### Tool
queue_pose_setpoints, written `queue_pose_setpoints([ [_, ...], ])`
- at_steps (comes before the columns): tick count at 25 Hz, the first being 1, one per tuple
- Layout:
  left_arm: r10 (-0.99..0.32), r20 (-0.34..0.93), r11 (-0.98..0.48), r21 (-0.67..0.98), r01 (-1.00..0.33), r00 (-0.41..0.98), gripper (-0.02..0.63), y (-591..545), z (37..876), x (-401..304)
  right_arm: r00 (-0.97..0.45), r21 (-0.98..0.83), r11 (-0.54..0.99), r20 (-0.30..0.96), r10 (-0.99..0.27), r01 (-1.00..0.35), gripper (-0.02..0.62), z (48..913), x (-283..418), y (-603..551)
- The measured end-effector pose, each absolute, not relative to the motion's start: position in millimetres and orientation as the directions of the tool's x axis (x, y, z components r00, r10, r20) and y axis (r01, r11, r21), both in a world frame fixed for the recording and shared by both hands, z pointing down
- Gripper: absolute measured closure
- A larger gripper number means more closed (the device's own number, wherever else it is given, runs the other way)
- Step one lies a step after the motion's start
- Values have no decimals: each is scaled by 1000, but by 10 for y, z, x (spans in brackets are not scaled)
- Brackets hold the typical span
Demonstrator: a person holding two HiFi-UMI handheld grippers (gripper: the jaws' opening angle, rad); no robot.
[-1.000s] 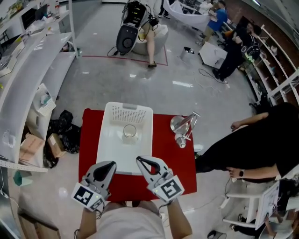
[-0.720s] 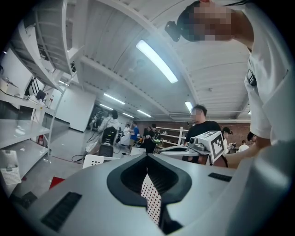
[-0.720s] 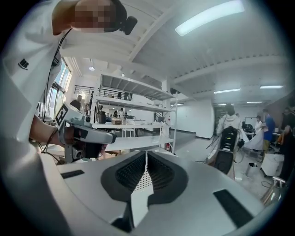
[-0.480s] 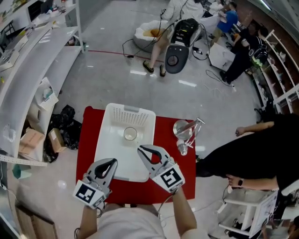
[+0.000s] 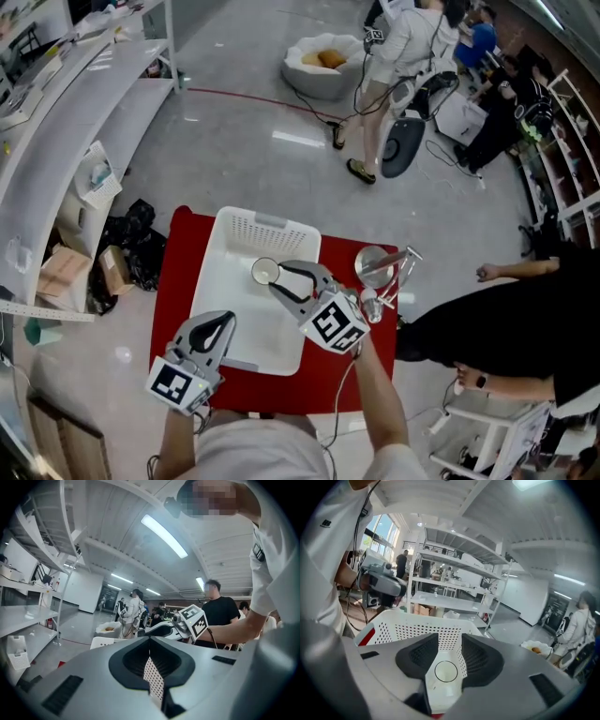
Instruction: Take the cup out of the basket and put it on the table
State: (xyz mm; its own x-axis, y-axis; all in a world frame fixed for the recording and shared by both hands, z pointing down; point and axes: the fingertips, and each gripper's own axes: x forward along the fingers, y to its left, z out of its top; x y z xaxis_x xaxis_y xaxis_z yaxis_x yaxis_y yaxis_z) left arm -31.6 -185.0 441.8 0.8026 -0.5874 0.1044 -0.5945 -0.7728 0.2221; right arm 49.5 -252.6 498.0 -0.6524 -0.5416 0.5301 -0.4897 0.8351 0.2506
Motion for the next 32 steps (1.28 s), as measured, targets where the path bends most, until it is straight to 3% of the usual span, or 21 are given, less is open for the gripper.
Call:
queue_pose_setpoints([
  [7, -588, 121, -769, 225, -599, 800, 595, -1966, 4513, -266, -575, 299, 922, 720, -387, -247, 389, 5431, 347, -2762],
  [13, -592, 114, -766, 228, -601, 798, 595, -2059, 4496, -203, -462, 229, 971, 855, -237, -73, 309, 5909, 299, -2765],
  [17, -589, 112, -766, 239, -597, 800, 595, -2085, 4503, -190, -409, 173, 985, 897, -167, -22, 261, 6106, 268, -2765],
  [32, -582, 103, -764, 270, -585, 807, 595, -2168, 4560, -199, -112, -15, 992, 993, 29, 125, 187, 6628, 329, -2806],
])
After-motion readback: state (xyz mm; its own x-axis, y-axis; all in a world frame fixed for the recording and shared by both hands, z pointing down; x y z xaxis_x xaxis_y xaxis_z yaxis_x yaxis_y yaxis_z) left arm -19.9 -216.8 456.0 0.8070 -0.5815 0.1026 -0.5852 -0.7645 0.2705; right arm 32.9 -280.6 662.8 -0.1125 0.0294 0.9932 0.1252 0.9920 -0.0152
